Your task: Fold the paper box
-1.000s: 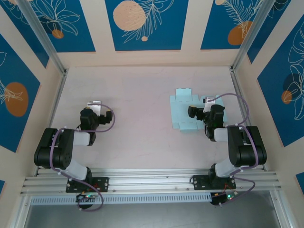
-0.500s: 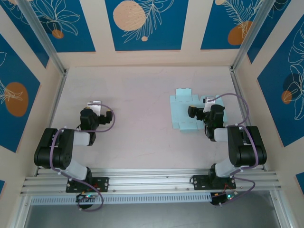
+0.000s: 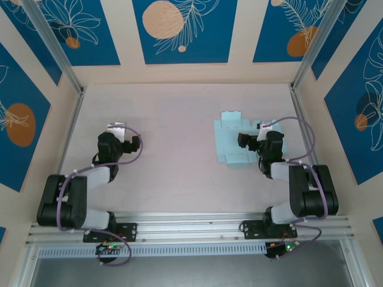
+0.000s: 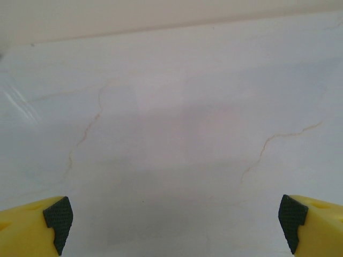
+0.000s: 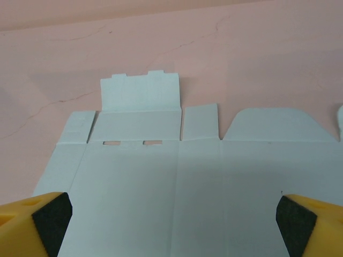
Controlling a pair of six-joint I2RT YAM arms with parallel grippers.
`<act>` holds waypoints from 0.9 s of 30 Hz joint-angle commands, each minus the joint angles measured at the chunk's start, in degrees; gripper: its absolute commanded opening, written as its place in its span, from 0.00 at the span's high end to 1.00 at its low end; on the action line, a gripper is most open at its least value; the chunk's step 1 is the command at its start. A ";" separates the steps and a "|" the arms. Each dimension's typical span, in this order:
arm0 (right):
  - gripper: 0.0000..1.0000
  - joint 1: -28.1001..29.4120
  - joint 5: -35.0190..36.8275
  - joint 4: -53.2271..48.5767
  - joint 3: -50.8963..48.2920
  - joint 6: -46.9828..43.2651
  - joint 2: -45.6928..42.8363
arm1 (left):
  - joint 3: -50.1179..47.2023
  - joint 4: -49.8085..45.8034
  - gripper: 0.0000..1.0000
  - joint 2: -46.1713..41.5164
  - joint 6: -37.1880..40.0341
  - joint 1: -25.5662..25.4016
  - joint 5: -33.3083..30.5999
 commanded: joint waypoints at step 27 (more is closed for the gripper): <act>0.00 20.01 17.47 -74.79 25.10 30.99 -13.27 | 10.26 -4.71 0.00 4.76 -30.82 -22.93 2.26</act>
